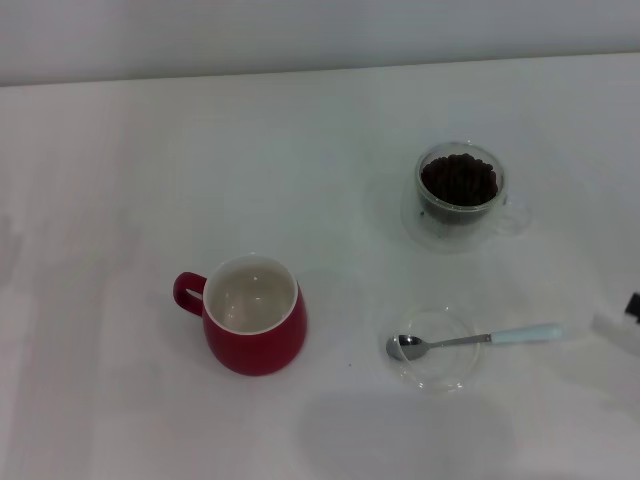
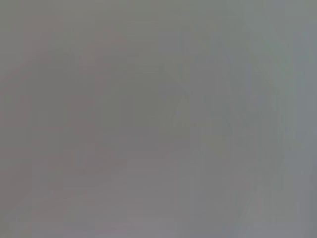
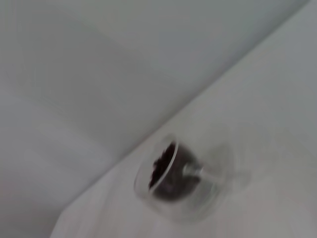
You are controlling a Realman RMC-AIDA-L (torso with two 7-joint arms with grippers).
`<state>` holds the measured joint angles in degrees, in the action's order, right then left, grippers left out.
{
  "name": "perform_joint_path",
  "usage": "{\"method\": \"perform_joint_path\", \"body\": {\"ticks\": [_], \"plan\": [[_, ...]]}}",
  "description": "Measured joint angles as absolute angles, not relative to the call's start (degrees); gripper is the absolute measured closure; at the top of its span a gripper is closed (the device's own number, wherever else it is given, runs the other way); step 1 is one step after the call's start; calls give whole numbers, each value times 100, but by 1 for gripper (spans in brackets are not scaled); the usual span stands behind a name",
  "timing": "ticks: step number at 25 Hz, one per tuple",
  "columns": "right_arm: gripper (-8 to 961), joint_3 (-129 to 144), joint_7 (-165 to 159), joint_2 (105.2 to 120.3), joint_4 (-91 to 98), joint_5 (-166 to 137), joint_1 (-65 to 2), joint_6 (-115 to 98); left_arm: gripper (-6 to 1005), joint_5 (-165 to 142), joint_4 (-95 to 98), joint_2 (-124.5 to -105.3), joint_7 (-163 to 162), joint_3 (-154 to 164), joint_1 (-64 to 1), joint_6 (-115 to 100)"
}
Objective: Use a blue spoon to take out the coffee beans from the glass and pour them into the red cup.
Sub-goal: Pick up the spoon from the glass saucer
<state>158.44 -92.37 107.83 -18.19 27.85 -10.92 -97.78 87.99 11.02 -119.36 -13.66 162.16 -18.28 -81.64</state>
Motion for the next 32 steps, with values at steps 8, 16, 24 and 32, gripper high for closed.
{"method": "perform_joint_path", "body": {"ticks": [8, 16, 24, 32], "plan": [[125, 16161, -9110, 10969, -1819, 2623, -1362, -9712, 104, 8478, 1100, -11936, -1362, 16224, -1781, -8160], [126, 16168, -9031, 11019, -1791, 2341, -1578, -9708, 107, 8428, 1122, -11944, -1362, 16225, -1761, -8139], [140, 16173, -9031, 11096, -1790, 1993, -1794, -9704, 106, 8430, 1148, -11953, -1364, 16225, -1747, -8138], [194, 16172, -9050, 11093, -1783, 1940, -1896, -9580, 105, 8436, 1152, -11954, -1370, 16225, -1749, -8138]]}}
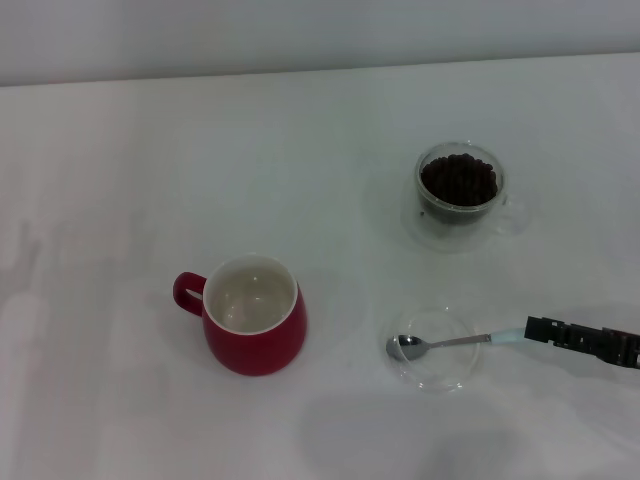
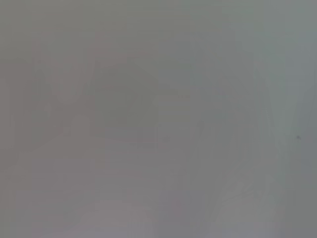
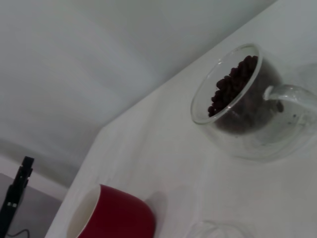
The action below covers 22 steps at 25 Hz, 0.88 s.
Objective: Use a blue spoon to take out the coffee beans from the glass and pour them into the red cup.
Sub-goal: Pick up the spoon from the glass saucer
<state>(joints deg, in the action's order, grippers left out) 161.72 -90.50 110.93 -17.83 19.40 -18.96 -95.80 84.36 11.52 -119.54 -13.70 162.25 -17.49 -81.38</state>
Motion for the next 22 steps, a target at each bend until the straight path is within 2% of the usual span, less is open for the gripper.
{"method": "perform_joint_path", "body": {"ticks": [3, 9, 22], "plan": [[214, 16172, -9060, 11092, -1784, 1932, -1909, -9520, 105, 8438, 1152, -11954, -1377, 16225, -1749, -8139], [355, 16171, -9072, 11075, -1784, 1759, -1952, -9514, 104, 8442, 1152, -11954, -1394, 16211, -1749, -8157], [453, 16160, -9110, 11053, -1790, 1730, -2006, -9500, 106, 8437, 1152, -11954, -1398, 16206, -1749, -8154]]}}
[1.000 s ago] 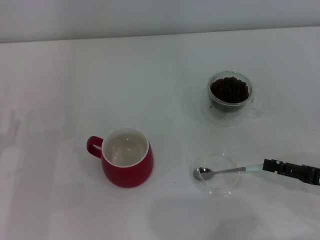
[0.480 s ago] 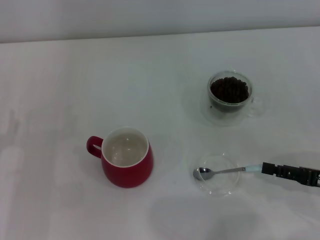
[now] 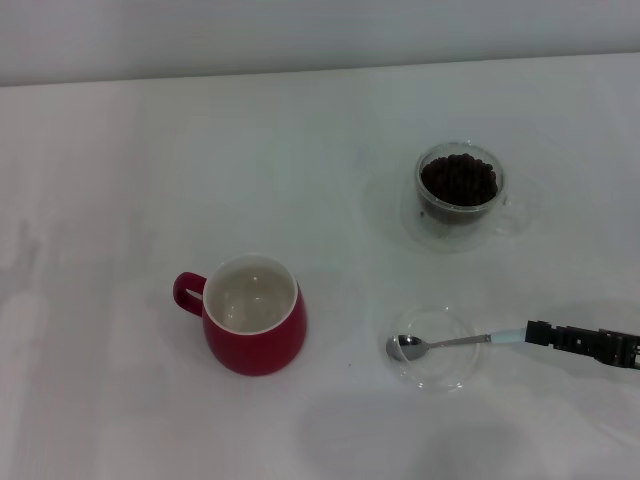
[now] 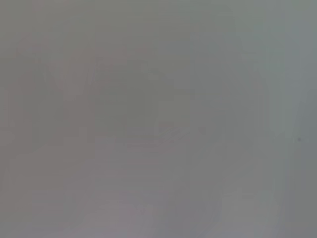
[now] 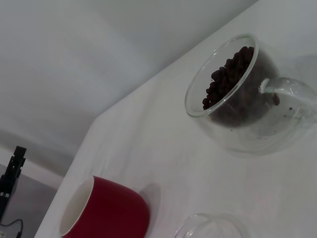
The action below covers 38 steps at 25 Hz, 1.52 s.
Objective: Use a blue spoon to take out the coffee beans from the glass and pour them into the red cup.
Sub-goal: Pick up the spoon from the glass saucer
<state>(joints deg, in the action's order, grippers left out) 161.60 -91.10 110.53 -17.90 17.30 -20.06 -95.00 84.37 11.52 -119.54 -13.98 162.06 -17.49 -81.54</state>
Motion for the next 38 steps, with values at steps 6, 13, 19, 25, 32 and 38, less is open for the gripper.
{"method": "perform_joint_path", "body": {"ticks": [6, 13, 19, 25, 32, 38], "plan": [[490, 16170, -9141, 11058, -1808, 1725, -2018, -9500, 105, 8439, 1152, -11953, -1398, 16205, -1749, -8154], [540, 16172, -9148, 11064, -1823, 1713, -2022, -9500, 105, 8437, 1151, -11954, -1398, 16198, -1750, -8176], [548, 16172, -9169, 11064, -1828, 1701, -2013, -9499, 104, 8437, 1152, -11954, -1398, 16192, -1756, -8180], [547, 16172, -9196, 11065, -1832, 1649, -2013, -9494, 105, 8437, 1151, -11951, -1398, 16188, -1758, -8183], [587, 16172, -9195, 11073, -1837, 1643, -2014, -9491, 106, 8437, 1151, -11945, -1398, 16182, -1750, -8192], [742, 16172, -9198, 11073, -1837, 1643, -2012, -9495, 105, 8437, 1151, -11944, -1398, 16182, -1749, -8192]]}}
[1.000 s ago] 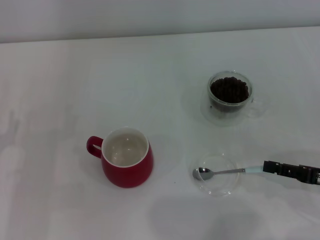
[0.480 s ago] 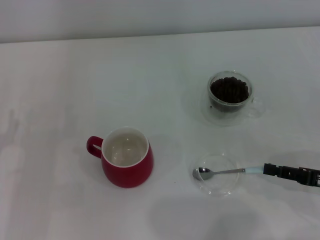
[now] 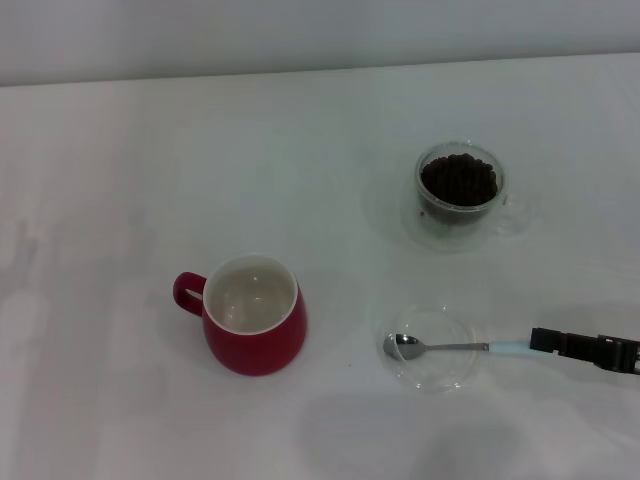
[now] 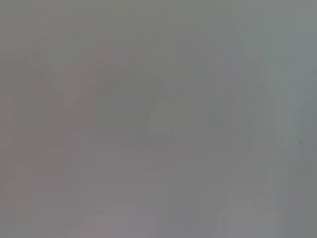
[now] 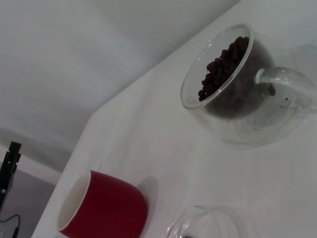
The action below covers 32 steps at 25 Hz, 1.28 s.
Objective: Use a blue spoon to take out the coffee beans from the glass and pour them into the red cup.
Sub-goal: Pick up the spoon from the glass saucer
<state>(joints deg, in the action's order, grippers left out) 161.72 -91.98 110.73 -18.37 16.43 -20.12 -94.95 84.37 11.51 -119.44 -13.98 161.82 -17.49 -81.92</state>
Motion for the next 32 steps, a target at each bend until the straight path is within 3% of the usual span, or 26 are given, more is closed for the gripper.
{"method": "perform_joint_path", "body": {"ticks": [32], "plan": [[760, 16172, -9360, 11020, -1837, 1468, -2013, -9557, 104, 8455, 1152, -11944, -1381, 16181, -1773, -8191]]}}
